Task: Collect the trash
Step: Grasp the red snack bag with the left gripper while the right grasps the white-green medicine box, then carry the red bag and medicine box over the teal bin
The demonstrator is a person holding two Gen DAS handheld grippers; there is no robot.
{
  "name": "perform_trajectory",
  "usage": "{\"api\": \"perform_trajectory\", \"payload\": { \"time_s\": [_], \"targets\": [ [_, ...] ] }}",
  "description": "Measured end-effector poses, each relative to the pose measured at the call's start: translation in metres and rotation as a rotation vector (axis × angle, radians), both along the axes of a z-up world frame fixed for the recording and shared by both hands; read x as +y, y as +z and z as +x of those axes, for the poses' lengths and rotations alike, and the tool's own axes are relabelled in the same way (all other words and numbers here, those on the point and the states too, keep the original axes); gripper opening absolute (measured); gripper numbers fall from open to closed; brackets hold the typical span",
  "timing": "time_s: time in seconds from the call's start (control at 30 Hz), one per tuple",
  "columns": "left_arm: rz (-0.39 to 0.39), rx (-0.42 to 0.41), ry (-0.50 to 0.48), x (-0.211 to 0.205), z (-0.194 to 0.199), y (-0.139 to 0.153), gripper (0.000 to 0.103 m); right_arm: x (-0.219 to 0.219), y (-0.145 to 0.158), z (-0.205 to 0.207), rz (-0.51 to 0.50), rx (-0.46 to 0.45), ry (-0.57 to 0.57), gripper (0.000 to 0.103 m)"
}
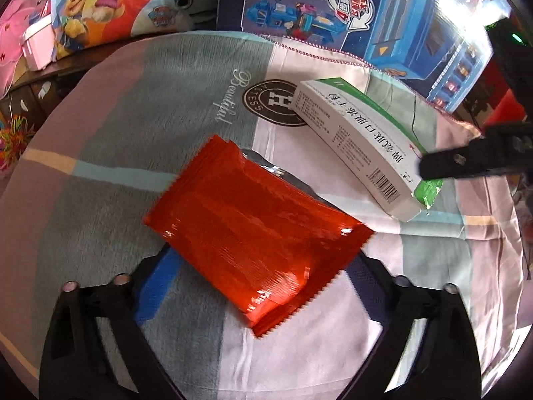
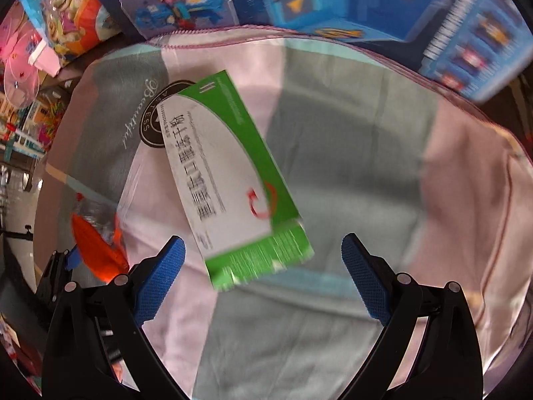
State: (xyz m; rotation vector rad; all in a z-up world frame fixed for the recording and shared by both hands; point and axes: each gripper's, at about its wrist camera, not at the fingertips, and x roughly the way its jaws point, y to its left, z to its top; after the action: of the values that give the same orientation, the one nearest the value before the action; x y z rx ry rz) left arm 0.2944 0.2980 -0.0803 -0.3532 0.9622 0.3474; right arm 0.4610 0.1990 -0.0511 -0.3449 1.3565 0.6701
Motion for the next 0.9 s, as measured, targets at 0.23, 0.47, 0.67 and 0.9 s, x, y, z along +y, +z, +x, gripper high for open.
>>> {"api": "perform_trajectory", "payload": {
  "time_s": [0.23,0.47,0.67,0.9],
  "targets": [
    [0.066,0.014,-0.013,-0.001,0.005,0.003,0.048,0.022,-0.017,0.004,0.030,-0.017,0.015,0.091],
    [0.036,-0.003,-0.025,0.000,0.000,0.010,0.035,0.016,-0.010,-0.016,0.044,-0.104,0.045,0.074],
    [0.001,-0.032,-0.102,-0.025,-0.016,0.023,0.033,-0.051,0.016,-0.036,0.157,-0.079,-0.062,0.072],
    [-0.046,-0.047,-0.227,-0.076,-0.037,0.033,0.033,-0.131,0.028,-0.070,0.254,-0.015,-0.171,0.071]
  ]
}}
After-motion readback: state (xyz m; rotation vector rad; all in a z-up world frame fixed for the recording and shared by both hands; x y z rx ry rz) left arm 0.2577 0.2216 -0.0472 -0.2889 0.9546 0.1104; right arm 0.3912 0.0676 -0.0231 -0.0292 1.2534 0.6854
